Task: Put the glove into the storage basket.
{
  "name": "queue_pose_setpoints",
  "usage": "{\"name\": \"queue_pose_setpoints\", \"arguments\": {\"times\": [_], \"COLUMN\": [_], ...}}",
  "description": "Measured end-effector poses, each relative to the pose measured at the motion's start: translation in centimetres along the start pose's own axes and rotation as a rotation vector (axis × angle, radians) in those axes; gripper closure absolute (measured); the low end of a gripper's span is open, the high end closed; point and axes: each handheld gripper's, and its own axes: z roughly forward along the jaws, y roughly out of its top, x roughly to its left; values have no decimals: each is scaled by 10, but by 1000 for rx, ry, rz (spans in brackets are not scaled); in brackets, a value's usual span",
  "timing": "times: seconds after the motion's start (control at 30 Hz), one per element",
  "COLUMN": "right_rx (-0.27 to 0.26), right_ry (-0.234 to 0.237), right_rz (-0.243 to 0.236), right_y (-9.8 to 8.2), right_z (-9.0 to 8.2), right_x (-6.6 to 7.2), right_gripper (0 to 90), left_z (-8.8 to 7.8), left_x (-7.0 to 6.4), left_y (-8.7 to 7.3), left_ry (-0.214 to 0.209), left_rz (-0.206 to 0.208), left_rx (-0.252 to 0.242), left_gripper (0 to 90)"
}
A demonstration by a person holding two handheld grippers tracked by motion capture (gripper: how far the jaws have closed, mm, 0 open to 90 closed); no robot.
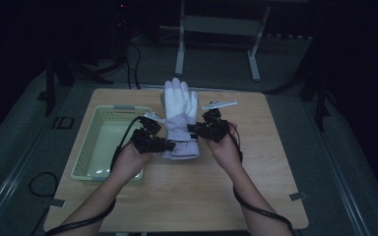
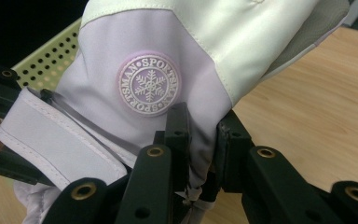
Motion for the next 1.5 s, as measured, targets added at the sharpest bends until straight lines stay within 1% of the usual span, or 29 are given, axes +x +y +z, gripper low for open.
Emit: {"name": "queue_pose_setpoints", "arguments": {"times": [0.07, 0.13, 0.2, 0.3, 0.47, 0.57, 0.6, 0.63, 0.7, 0.8, 0.93, 1.03, 1.1, 1.17, 1.27, 1.3, 1.4, 1.5], "right_rx": [2, 7, 6, 8, 11, 20, 24, 27, 36, 52, 60, 73, 80, 92, 122, 130, 160, 181], "right_ry": [6, 17, 23, 30, 37, 45, 49, 51, 54, 63, 85, 94, 98, 105, 106, 107, 106, 109], "right_rz": [-10, -16, -25, -34, -52, -61, -62, -69, -75, -93, -95, -93, -93, -87, -87, -89, -83, -57], "right_y": [4, 8, 12, 18, 30, 38, 41, 44, 49, 55, 58, 58, 57, 55, 48, 45, 36, 28], "right_z": [4, 9, 13, 22, 38, 48, 52, 57, 64, 77, 94, 108, 115, 122, 133, 137, 148, 157], "right_x": [8, 16, 25, 37, 58, 71, 75, 82, 91, 105, 119, 129, 133, 137, 141, 142, 142, 140], "right_gripper": [776, 776, 776, 777, 779, 782, 783, 783, 790, 792, 791, 791, 791, 792, 792, 792, 793, 792], "left_z": [-9, -17, -24, -37, -54, -66, -71, -75, -84, -93, -103, -108, -109, -108, -102, -100, -91, -83], "left_x": [5, 12, 17, 26, 43, 53, 59, 62, 71, 81, 96, 107, 115, 119, 127, 129, 132, 136], "left_y": [-4, -9, -14, -21, -34, -42, -45, -47, -55, -64, -77, -85, -91, -95, -103, -106, -112, -116], "left_ry": [2, -1, 5, 14, 13, 18, 19, 18, 27, 32, 31, 29, 19, 17, 7, 9, 14, 10], "left_rz": [6, 1, 0, -10, -31, -44, -50, -53, -60, -65, -86, -93, -100, -98, -109, -123, -143, -166], "left_rx": [1, 2, 3, 2, -6, -11, -10, -10, -7, 2, 13, 32, 49, 69, 109, 118, 153, 176], "left_gripper": [729, 729, 729, 729, 729, 729, 729, 729, 729, 730, 729, 729, 729, 729, 728, 728, 728, 728]}}
